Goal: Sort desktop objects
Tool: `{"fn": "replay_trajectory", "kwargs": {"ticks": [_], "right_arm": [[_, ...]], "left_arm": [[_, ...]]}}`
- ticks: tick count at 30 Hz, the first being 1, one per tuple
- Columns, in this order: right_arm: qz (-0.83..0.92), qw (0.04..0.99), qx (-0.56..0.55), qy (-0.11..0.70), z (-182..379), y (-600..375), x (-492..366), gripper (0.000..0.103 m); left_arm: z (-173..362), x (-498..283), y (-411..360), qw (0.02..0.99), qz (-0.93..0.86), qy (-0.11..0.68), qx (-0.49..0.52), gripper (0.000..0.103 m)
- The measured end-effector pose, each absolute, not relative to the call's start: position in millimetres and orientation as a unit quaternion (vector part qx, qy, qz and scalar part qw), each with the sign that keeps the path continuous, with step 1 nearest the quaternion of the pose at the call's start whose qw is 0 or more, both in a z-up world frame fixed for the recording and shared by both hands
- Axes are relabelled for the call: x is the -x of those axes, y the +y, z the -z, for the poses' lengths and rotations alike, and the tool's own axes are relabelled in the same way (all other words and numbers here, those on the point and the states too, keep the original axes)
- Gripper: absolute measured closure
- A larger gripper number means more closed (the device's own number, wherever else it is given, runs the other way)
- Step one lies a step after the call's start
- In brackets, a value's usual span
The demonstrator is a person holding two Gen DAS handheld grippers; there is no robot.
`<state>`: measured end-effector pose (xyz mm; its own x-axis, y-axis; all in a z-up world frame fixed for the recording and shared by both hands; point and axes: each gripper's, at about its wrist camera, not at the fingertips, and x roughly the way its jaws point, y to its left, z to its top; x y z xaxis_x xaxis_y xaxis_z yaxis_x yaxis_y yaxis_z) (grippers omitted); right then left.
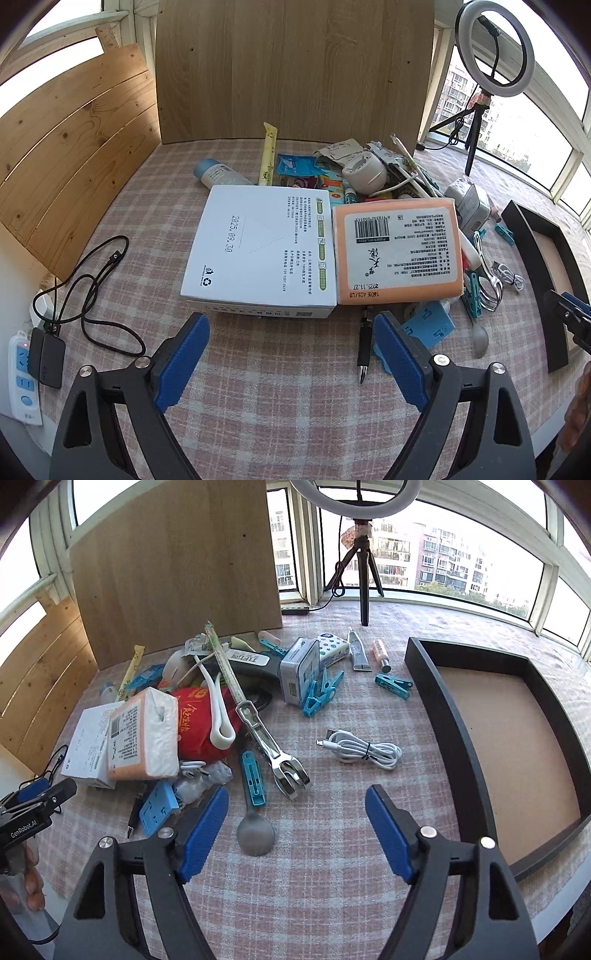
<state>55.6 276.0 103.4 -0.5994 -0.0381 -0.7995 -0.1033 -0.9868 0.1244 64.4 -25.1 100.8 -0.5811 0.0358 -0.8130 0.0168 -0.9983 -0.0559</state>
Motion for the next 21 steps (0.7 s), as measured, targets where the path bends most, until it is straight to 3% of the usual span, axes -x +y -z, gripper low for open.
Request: {"fn": "replay_trajectory", "kwargs": {"ticks": [6,18,20,21], "right_arm": [[-0.885,-0.022,0.459,0.075,-114.8,287.7,-30.5,0.04],[-0.867,-0.164,0.47,0.009,-152.4,218.4,72.6,0.046],[-0.855,-0.177,0.488,0.0,-145.3,204.6,92.5,0.052],[-0.847,-0.183,0.5,-0.001,-140.3,198.7,102.7,0.061]], "left_arm": [[-112.0,-31.3,-0.9,0.001,-0.891,-0.034,0.453,0.026],[-131.5,44.3,20.2,0.006,-0.888,-0.026,0.458,0.04],[-126.0,54.7,23.3,0.006,-0.883,-0.023,0.468,0.049],[-123.0,59.7,24.7,0.005,-0.881,-0.022,0.473,0.054]]}}
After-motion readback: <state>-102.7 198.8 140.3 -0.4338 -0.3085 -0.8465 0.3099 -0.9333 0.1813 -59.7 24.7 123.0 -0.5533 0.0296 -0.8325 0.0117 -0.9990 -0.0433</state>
